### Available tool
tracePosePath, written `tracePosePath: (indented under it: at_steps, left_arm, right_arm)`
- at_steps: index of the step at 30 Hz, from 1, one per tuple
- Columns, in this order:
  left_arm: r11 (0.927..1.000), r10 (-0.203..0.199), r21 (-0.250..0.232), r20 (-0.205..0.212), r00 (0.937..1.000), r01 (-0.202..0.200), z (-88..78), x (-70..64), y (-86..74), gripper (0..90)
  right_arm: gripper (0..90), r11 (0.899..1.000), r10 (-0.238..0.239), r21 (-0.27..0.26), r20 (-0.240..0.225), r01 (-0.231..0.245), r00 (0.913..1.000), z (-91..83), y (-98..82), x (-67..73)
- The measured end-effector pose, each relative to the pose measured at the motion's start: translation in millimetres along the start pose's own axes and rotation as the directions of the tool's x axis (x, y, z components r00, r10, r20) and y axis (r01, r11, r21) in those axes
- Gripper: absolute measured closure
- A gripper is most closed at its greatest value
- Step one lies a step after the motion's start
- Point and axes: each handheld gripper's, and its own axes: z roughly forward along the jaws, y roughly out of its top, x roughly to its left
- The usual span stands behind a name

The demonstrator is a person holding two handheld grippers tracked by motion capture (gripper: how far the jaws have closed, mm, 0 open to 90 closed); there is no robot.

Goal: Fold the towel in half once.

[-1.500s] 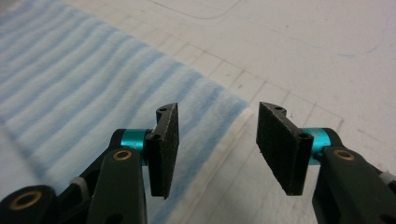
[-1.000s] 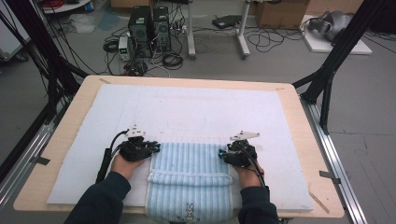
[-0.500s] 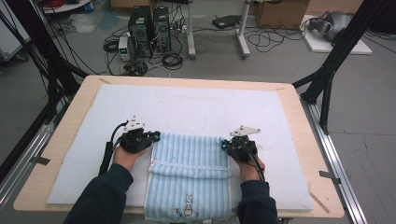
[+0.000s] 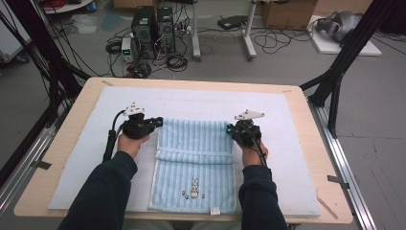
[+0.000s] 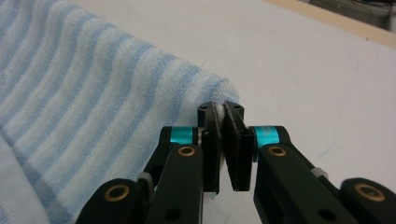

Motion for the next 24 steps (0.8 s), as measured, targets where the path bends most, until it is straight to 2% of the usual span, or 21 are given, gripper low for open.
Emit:
tracePosePath:
  at_steps: [5, 9, 13, 17, 18, 20, 21, 23, 24]
  left_arm:
    - [0.9998, 0.0, -0.021, -0.018, 0.9998, 0.0, 8.4, 6.8, 16.0, 86.4]
    - [0.9998, 0.013, -0.014, -0.029, 0.9995, -0.014, 14.8, 11.4, 24.1, 86.4]
    - [1.0, 0.008, -0.002, -0.042, 0.9991, -0.008, 19.4, 16.1, 25.2, 86.4]
    - [0.9999, 0.004, 0.011, -0.047, 0.9989, -0.003, 23.2, 17.7, 22.1, 85.5]
    - [0.9998, 0.004, 0.019, -0.055, 0.9985, -0.003, 23.5, 17.9, 21.6, 83.0]
    - [0.9991, -0.03, 0.03, -0.072, 0.997, 0.032, 22.9, 20.4, 20.7, 67.1]
    - [0.9984, -0.044, 0.032, -0.073, 0.9964, 0.046, 21.5, 21.7, 19.7, 62.0]
    - [0.9957, -0.083, 0.035, -0.065, 0.9944, 0.085, 18.9, 23.6, 16.8, 51.1]
    - [0.9947, -0.089, 0.046, -0.055, 0.9945, 0.092, 17.2, 23.8, 15.1, 48.2]
  right_arm:
    - [85.7, 1.0, 0.001, 0.001, 0.017, -0.001, 0.9999, 8.6, 14.7, -7.1]
    - [85.7, 1.0, 0.001, 0.001, 0.03, -0.001, 0.9996, 15.1, 24.0, -12.7]
    - [85.7, 1.0, -0.01, 0.006, 0.045, 0.01, 0.9989, 23.2, 29.2, -14.3]
    - [85.0, 1.0, 0.005, 0.018, 0.051, -0.005, 0.9987, 31.4, 27.7, -15.4]
    - [84.3, 1.0, 0.008, 0.02, 0.052, -0.009, 0.9986, 32.9, 27.4, -15.7]
    - [79.9, 1.0, 0.011, 0.024, 0.054, -0.012, 0.9985, 33.8, 26.9, -16.4]
    - [72.2, 1.0, 0.019, 0.021, 0.053, -0.021, 0.9984, 33.7, 26.7, -16.9]
    - [65.6, 0.999, 0.048, 0.012, 0.042, -0.049, 0.998, 30.8, 26.4, -17.7]
    - [62.3, 0.999, 0.047, 0.009, 0.035, -0.048, 0.9983, 29.3, 26.6, -17.7]
